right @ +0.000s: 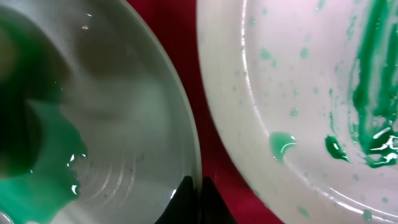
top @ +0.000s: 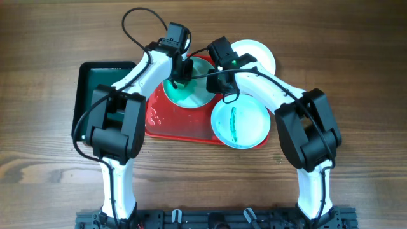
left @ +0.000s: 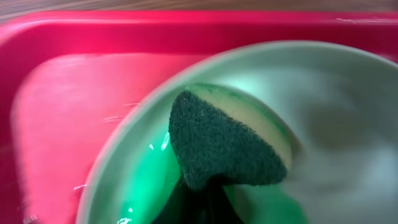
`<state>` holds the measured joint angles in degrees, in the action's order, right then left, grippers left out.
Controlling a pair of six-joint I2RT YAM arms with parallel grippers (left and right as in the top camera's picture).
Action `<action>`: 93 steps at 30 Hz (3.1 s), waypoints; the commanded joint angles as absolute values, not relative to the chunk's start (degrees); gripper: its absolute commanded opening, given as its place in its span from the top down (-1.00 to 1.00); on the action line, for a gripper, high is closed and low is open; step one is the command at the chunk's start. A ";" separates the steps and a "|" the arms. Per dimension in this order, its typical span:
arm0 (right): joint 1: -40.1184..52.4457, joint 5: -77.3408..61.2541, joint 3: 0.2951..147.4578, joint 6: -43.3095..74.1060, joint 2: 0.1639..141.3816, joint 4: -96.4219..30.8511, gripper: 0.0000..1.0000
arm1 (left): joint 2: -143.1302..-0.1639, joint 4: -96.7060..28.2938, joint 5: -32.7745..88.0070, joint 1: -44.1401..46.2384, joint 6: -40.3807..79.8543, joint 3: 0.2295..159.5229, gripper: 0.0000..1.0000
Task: Clean dirty plates on tray and stack at the side
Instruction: 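Scrub the plate again with the sponge in the left gripper, then lift the cleaned plate with the right gripper and carry it right of the tray, then lower the plate onto the table and release with the right gripper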
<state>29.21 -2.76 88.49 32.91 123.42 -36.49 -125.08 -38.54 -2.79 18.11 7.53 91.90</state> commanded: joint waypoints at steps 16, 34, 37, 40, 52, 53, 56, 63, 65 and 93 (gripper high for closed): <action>29.71 -14.06 87.64 25.65 126.98 -34.30 0.85 | -111.53 -68.90 -13.87 0.40 22.11 102.69 0.92; 48.12 70.13 90.37 14.87 110.15 -38.68 0.91 | -112.88 -69.84 -8.36 -4.29 23.46 98.56 0.92; 52.84 80.84 90.37 11.16 110.15 -35.16 0.92 | -112.88 -69.84 -8.36 -4.29 23.46 98.56 0.92; 55.64 87.05 90.37 7.16 110.15 -31.48 0.92 | -112.88 -69.84 -8.36 -4.29 23.46 98.56 0.92; 56.64 74.59 90.37 4.64 110.13 -32.80 0.92 | -112.88 -69.89 -8.36 -4.29 23.44 98.56 0.92; 56.14 67.92 90.37 5.91 110.13 -34.98 0.92 | -112.88 -69.91 -8.36 -4.29 23.46 98.56 0.92; 51.62 42.85 90.37 15.49 107.90 -44.07 0.92 | -112.88 -70.30 -8.34 -4.29 23.44 98.56 0.92; 25.45 -7.18 90.37 14.68 97.12 -46.52 0.91 | -112.88 -70.61 -8.34 -4.25 23.44 98.56 0.92; 16.08 -11.75 90.37 13.50 96.44 -50.72 0.91 | -112.88 -70.61 -8.34 -4.25 23.44 98.56 0.92; -26.30 -2.87 58.59 12.08 99.57 -28.03 0.28 | -112.88 -70.57 -8.36 -4.25 23.38 98.56 0.92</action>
<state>-26.63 -2.11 58.41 12.58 99.02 -26.33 -112.42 -70.57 -8.64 -4.10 22.68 98.83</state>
